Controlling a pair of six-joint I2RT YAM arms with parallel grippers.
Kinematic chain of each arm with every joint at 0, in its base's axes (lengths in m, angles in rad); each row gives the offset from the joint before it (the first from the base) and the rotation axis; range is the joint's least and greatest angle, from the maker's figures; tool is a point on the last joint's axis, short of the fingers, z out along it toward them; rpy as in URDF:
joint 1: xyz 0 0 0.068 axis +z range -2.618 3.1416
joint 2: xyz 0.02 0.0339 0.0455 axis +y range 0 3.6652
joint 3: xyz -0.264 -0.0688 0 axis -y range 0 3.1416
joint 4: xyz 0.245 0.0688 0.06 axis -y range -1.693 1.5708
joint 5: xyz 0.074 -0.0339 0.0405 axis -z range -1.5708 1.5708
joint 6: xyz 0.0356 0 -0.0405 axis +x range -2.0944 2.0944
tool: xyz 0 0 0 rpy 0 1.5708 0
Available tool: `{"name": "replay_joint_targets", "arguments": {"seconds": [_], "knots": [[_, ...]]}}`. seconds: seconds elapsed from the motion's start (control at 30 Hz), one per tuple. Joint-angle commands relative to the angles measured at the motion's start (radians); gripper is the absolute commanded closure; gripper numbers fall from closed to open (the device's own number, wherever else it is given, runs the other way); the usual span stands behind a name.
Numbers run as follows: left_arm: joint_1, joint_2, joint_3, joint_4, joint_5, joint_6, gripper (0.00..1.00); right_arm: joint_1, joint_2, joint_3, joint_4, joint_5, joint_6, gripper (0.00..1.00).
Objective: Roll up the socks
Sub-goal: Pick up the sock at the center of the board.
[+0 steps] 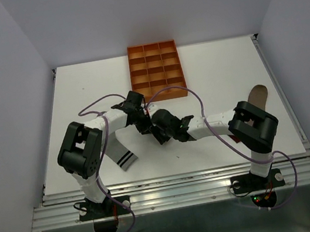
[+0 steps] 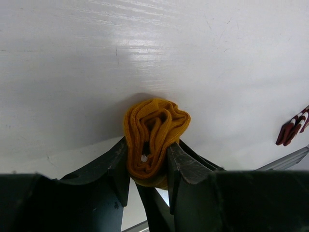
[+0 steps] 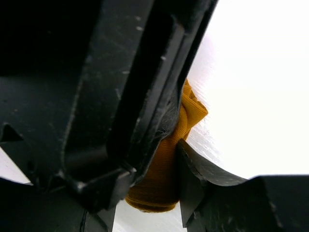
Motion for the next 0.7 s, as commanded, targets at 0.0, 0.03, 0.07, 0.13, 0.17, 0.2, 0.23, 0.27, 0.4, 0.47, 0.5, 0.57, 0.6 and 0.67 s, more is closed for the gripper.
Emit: {"name": "replay_joint_targets", "arguments": {"seconds": [0.0,0.03,0.07,0.13,0.17,0.2,0.23,0.27,0.4,0.47,0.5,0.57,0.6,0.67], "knots": [[-0.034,0.016,-0.052,-0.102,-0.024,0.028,0.83,-0.024,0.053,0.005,0.027,0.03,0.126,0.99],[-0.034,0.011,-0.047,-0.101,-0.026,0.024,0.77,-0.024,0.05,-0.004,0.026,0.032,0.135,0.99],[-0.034,0.002,-0.034,-0.101,-0.033,0.025,0.68,-0.024,0.041,-0.022,0.02,0.024,0.138,0.99],[-0.034,-0.007,-0.023,-0.109,-0.046,0.025,0.67,-0.024,0.031,-0.044,0.017,0.024,0.152,0.99],[-0.034,-0.012,-0.018,-0.115,-0.058,0.024,0.66,-0.024,0.028,-0.062,0.017,0.021,0.156,0.99],[-0.034,-0.015,-0.01,-0.118,-0.064,0.025,0.66,-0.024,0.028,-0.07,0.015,0.016,0.161,0.99],[-0.034,-0.01,-0.009,-0.119,-0.061,0.027,0.66,-0.024,0.027,-0.076,0.018,0.004,0.169,0.99],[-0.035,-0.009,-0.01,-0.121,-0.061,0.027,0.68,-0.024,0.025,-0.081,0.018,-0.001,0.169,0.99],[-0.034,0.008,-0.017,-0.121,-0.06,0.028,0.83,-0.024,0.028,-0.078,0.014,0.016,0.175,0.91],[-0.034,0.008,-0.018,-0.119,-0.064,0.028,0.84,-0.024,0.025,-0.067,0.003,0.022,0.169,0.89],[-0.034,0.006,-0.02,-0.118,-0.064,0.028,0.84,-0.024,0.024,-0.061,0.0,0.024,0.17,0.97],[-0.034,0.005,-0.018,-0.122,-0.07,0.031,0.84,-0.024,0.018,-0.051,0.0,0.007,0.157,0.99],[-0.034,0.003,-0.018,-0.122,-0.07,0.03,0.84,-0.024,0.016,-0.05,0.0,0.006,0.157,0.99],[-0.035,0.0,-0.017,-0.118,-0.07,0.027,0.84,-0.024,0.019,-0.039,-0.046,0.028,0.166,0.99]]}}
